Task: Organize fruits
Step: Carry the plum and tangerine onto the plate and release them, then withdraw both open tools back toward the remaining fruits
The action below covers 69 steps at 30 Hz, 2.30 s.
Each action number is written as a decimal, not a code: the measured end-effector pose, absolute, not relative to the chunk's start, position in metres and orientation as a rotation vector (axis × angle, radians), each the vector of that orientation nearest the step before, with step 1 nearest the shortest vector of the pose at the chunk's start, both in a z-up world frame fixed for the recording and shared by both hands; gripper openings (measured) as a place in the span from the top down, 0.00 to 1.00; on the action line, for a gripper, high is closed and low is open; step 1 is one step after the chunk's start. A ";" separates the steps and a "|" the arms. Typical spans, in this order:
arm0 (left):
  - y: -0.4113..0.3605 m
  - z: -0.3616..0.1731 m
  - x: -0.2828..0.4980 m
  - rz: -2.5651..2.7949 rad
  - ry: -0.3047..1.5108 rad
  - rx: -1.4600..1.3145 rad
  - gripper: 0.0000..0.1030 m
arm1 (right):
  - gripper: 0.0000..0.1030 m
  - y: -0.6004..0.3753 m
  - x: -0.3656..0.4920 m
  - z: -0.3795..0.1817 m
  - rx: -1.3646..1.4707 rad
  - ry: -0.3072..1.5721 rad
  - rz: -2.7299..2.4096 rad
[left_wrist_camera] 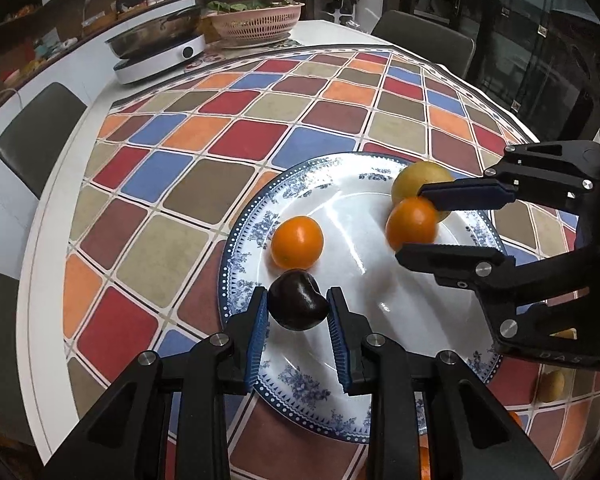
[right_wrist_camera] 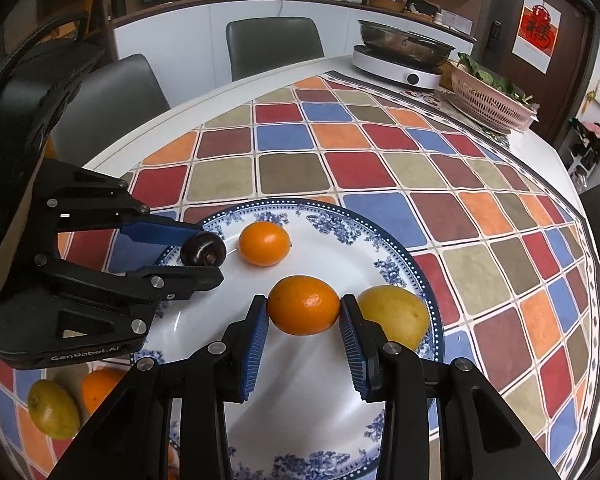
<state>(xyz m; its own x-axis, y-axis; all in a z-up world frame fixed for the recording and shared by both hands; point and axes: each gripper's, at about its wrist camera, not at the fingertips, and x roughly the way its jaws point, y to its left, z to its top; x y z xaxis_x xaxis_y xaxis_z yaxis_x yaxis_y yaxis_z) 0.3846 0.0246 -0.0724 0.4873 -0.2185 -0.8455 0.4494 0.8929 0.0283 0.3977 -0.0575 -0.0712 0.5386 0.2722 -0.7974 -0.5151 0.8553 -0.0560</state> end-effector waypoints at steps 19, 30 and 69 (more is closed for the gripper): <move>0.023 -0.009 0.325 -0.370 0.859 0.228 0.61 | 0.59 -0.071 0.350 -0.022 -0.266 0.792 0.467; 0.014 0.028 0.262 -0.345 0.765 0.229 0.55 | 0.59 -0.087 0.295 0.014 -0.228 0.714 0.446; -0.021 -0.021 0.161 -0.340 0.715 0.180 0.39 | 0.53 -0.148 0.178 -0.037 -0.077 0.761 0.317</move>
